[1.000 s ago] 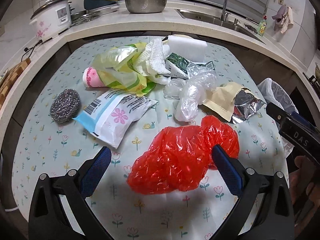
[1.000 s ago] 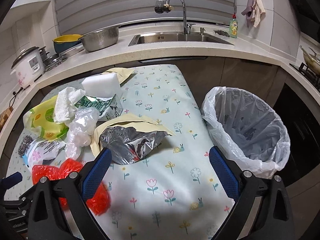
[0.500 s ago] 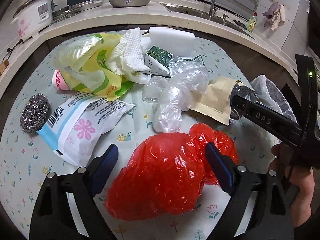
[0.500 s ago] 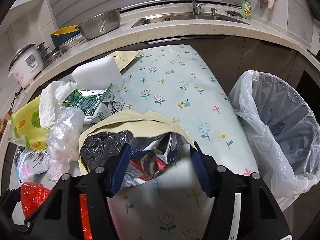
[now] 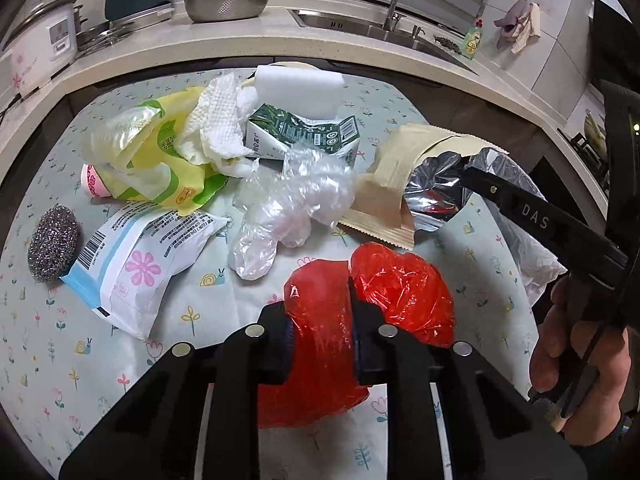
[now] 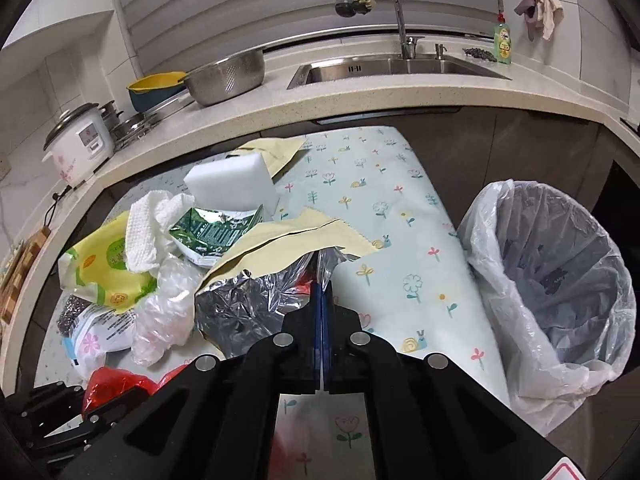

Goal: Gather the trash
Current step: 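Carry the red bag and foil packet over the white trash bin with both tools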

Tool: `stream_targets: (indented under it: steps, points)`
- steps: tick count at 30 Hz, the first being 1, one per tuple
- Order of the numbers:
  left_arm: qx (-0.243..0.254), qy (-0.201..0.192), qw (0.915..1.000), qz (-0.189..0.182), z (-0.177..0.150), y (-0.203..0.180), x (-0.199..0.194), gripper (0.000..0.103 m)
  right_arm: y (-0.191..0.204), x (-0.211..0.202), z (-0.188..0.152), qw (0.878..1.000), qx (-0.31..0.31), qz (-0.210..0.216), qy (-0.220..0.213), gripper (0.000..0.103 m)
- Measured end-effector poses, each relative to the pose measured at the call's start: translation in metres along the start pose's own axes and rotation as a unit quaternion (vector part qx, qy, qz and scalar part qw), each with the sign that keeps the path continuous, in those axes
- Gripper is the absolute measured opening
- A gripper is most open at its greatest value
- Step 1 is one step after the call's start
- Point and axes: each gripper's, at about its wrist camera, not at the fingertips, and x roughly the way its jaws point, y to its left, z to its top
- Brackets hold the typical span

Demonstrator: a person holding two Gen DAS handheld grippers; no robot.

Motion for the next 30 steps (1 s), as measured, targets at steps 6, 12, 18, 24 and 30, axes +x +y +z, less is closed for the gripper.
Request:
stream_targets:
  steps: [6,12,18,24,30]
  points:
    - [0.018,-0.028,0.9994,-0.009,0.007,-0.020,-0.022,0.017,-0.031,-0.046,0.015,0.998,0.019,-0.038,-0.047,0.001]
    - [0.050,-0.056,0.9968,-0.027,0.024,-0.054,-0.039,0.017,-0.084,-0.091,0.027,0.991,0.054,-0.089,-0.087,0.001]
    - [0.081,-0.076,0.9921,-0.057,0.051,-0.105,-0.034,0.017,-0.134,-0.113,0.029,0.982,0.077,-0.139,-0.097,0.001]
    - [0.117,-0.086,0.9864,-0.076,0.077,-0.163,-0.006,0.016,-0.176,-0.109,0.021,0.977,0.103,-0.169,-0.084,0.001]
    - [0.139,-0.076,0.9833,-0.088,0.092,-0.208,0.034,0.017,-0.205,-0.093,0.015,0.974,0.124,-0.178,-0.066,0.001]
